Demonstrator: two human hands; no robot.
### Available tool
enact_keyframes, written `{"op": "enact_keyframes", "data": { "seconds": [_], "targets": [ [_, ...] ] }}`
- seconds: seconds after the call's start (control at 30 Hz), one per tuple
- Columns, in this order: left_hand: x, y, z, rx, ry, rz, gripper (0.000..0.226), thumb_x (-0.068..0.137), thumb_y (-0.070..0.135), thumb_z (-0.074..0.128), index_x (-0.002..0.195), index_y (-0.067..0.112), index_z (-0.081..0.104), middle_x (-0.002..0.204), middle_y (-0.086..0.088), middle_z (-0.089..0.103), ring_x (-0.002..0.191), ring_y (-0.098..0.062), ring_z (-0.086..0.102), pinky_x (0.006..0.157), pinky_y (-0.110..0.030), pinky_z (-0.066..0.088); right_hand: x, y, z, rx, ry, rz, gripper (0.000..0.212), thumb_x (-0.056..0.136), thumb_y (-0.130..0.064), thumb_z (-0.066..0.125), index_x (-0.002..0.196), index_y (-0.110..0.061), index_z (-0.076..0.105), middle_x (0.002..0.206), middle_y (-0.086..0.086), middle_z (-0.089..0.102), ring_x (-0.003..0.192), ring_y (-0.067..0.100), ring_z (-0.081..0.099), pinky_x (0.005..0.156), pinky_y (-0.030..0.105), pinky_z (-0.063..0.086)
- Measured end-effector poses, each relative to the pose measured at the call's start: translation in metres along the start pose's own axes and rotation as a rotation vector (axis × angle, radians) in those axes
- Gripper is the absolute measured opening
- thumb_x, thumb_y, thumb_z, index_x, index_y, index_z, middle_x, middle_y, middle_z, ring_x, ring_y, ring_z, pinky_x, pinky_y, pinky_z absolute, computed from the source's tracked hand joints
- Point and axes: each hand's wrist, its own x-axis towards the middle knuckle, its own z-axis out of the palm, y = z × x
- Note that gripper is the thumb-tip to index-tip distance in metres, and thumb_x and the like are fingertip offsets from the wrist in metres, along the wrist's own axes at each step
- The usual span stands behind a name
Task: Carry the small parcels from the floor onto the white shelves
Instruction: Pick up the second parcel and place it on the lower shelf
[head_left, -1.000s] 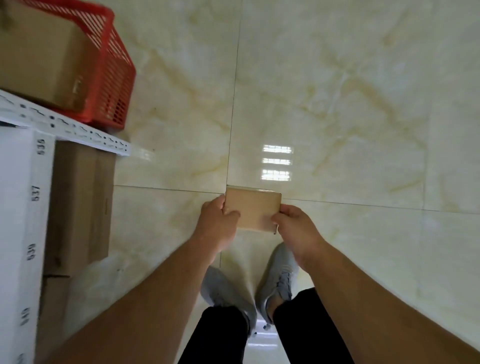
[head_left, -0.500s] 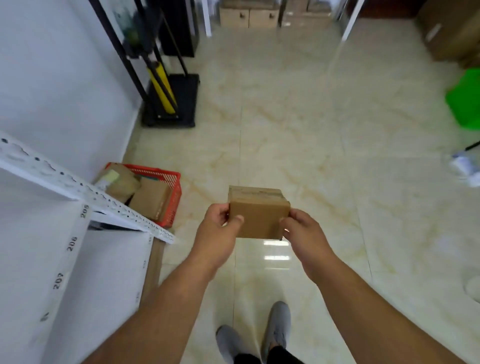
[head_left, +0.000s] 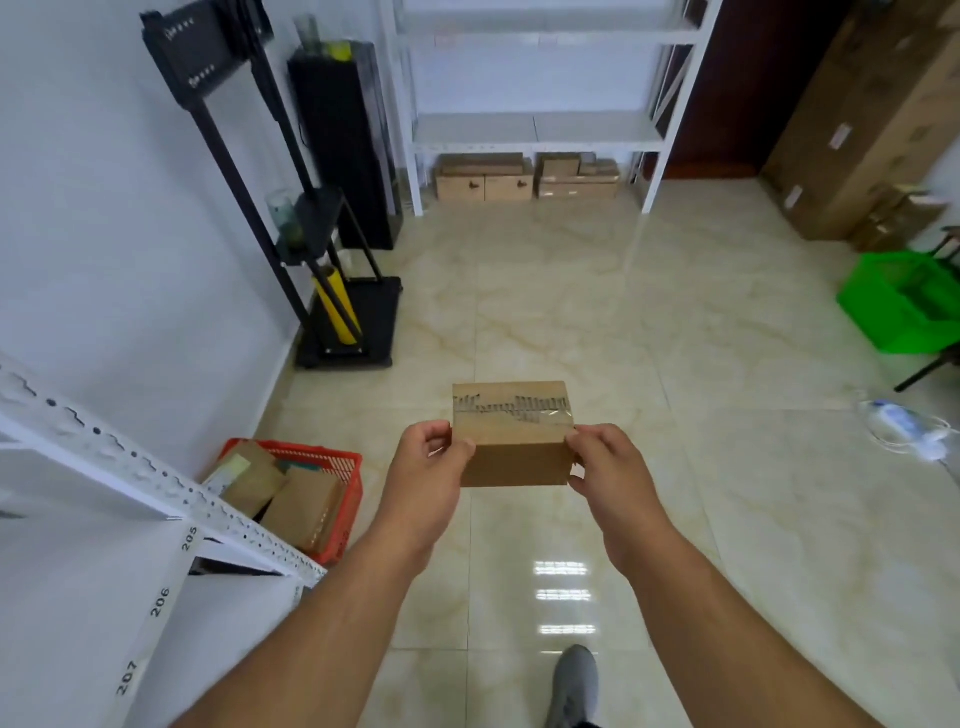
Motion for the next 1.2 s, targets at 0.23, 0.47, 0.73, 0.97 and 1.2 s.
{"op": "enact_keyframes", "data": {
  "seconds": [0.23, 0.47, 0.73, 0.97, 1.2],
  "targets": [
    [0.035, 0.057, 0.060, 0.155, -0.078, 0.089, 0.059, 0.094, -0.011, 0.059, 0.103, 0.047, 0.064, 0.107, 0.021, 0.074, 0.102, 0.007, 0.068, 0.074, -0.009, 0.056, 0.065, -0.048, -0.038, 0.006, -0.129, -0.103, 0.050, 0.097, -0.009, 0.056, 0.138, -0.034, 0.071, 0.127, -0.013, 0.078, 0.119, 0.009, 0.072, 0.104, 0.036, 0.058],
    [0.072, 0.100, 0.114, 0.168, -0.035, 0.159, 0.072, 0.090, -0.012, 0.062, 0.139, 0.039, 0.057, 0.134, 0.014, 0.067, 0.117, 0.007, 0.061, 0.074, -0.007, 0.054, 0.122, -0.087, -0.076, 0.058, -0.131, -0.128, 0.050, 0.095, -0.002, 0.056, 0.131, -0.034, 0.070, 0.131, -0.013, 0.075, 0.122, 0.007, 0.070, 0.097, 0.031, 0.058],
    [0.115, 0.127, 0.140, -0.061, 0.029, 0.082, 0.025, 0.106, 0.029, 0.061, 0.131, 0.025, 0.064, 0.121, 0.011, 0.071, 0.106, -0.002, 0.066, 0.096, -0.038, 0.059, 0.171, -0.110, -0.075, 0.124, -0.107, -0.076, 0.009, 0.107, -0.037, 0.060, 0.113, -0.035, 0.067, 0.126, -0.010, 0.071, 0.119, 0.007, 0.066, 0.109, 0.049, 0.056],
    [0.183, 0.141, 0.138, -0.155, 0.039, 0.019, 0.023, 0.103, 0.031, 0.067, 0.121, 0.017, 0.061, 0.129, -0.003, 0.071, 0.109, -0.012, 0.068, 0.096, -0.048, 0.062, 0.230, -0.150, -0.046, 0.174, -0.051, -0.023, 0.012, 0.103, -0.015, 0.061, 0.104, -0.024, 0.070, 0.103, -0.005, 0.073, 0.091, 0.010, 0.066, 0.084, 0.038, 0.055],
    [0.269, 0.187, 0.103, -0.292, -0.128, -0.037, 0.070, 0.094, 0.041, 0.075, 0.156, 0.029, 0.046, 0.153, 0.002, 0.059, 0.138, -0.017, 0.056, 0.098, -0.052, 0.061, 0.295, -0.214, -0.004, 0.199, -0.066, -0.045, 0.019, 0.101, -0.015, 0.059, 0.109, -0.017, 0.076, 0.101, 0.000, 0.073, 0.095, 0.017, 0.063, 0.084, 0.040, 0.052]
  ]
}}
